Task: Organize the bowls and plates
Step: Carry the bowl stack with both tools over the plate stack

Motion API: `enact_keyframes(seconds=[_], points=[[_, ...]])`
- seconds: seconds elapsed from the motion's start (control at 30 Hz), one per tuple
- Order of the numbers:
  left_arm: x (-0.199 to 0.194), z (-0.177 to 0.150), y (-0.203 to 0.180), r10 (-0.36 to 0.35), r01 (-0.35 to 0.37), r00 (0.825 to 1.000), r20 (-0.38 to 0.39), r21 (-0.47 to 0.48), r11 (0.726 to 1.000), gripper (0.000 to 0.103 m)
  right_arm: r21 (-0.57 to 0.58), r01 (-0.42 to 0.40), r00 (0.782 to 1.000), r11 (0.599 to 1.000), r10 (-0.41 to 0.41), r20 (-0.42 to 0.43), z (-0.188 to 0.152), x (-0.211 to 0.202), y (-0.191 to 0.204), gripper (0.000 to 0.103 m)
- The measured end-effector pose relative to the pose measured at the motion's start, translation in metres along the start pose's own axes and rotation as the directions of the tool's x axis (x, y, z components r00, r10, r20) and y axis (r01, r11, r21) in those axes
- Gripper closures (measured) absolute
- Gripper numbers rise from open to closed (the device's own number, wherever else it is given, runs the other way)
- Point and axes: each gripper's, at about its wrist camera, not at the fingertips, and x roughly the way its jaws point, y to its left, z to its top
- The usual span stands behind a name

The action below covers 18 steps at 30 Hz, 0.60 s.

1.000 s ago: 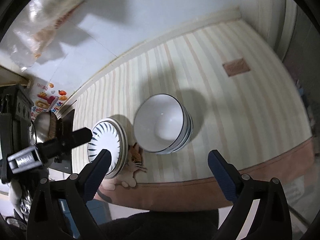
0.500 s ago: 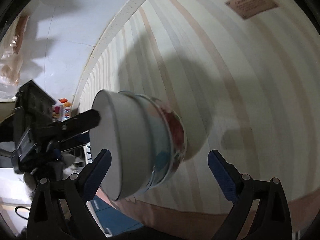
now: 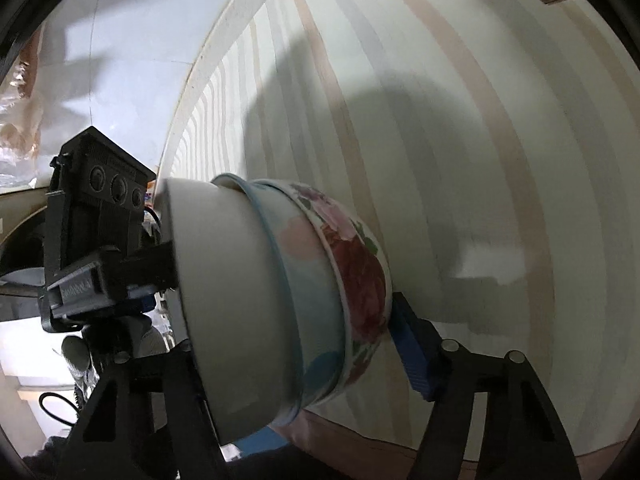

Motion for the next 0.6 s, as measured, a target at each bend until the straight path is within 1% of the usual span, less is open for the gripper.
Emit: enact_keyframes(seconds=[0.1,0.17,0.37,0.47,0.6], points=[[-0.002,-0.005,-0.001,0.007,-0.008,1.0,0.028,0.011,1.0,0.038,-0.016,0.025,1.0,1.0,-0.025,0.003,0.002,0.004,0.001,0.042],[-0.004,-0.008,0.001,0.003,-0.003,0.999,0.038,-0.002,1.0,0.038,-0.01,0.013,1.0,1.0,-0.013,0.007,0.003,0.006,-0.001,0.043],[-0.009,-0.01,-0.001,0.02,-0.019,0.998,0.062,-0.023,1.0,0.038,-0.019,0.004,1.0,1.0,-0.004,-0.001,0.007,0.011,0.001,0.043],[-0.015,-0.013,-0.001,0.033,-0.032,0.997,0.068,-0.026,0.999,0.038,-0.027,-0.008,1.0,1.0,0.008,-0.006,0.005,0.006,0.001,0.043],[-0.026,-0.018,-0.006,0.056,-0.053,0.994,0.094,-0.028,0.998,0.038,-0.037,-0.028,1.0,0.999,0.027,-0.014,0.005,-0.003,0.006,0.043]])
